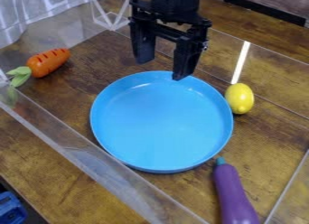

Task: Move the carrot to the left side

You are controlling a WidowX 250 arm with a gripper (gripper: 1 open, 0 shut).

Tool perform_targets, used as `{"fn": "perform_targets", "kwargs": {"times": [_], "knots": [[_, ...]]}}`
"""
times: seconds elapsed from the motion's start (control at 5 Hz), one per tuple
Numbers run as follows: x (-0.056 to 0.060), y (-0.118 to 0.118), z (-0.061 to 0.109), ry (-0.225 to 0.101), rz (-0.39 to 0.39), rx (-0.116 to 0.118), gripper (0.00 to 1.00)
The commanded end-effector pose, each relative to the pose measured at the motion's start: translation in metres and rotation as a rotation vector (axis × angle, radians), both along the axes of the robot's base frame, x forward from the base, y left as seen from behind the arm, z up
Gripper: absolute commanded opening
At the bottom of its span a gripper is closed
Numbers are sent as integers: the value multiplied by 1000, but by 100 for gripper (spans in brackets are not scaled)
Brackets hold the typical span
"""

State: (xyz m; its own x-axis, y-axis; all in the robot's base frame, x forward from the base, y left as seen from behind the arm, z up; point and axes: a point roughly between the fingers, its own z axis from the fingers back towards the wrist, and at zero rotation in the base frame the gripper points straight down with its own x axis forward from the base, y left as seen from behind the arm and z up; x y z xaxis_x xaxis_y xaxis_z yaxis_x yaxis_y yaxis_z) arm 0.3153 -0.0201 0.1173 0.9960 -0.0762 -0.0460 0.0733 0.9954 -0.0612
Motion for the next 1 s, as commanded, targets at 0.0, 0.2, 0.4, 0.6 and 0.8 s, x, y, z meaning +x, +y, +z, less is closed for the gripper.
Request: {"fn": "perform_targets", "kwargs": {"times": [0.0, 0.2, 0.4, 0.6, 0.8], "knots": [[5, -13, 30, -59, -23, -12, 100], [0, -23, 36, -29, -32, -27, 100], [1, -21, 37, 2, -38, -31, 100], [5, -17, 29, 16, -114, -31, 100], [9, -8, 22, 26, -181, -30, 100]]}}
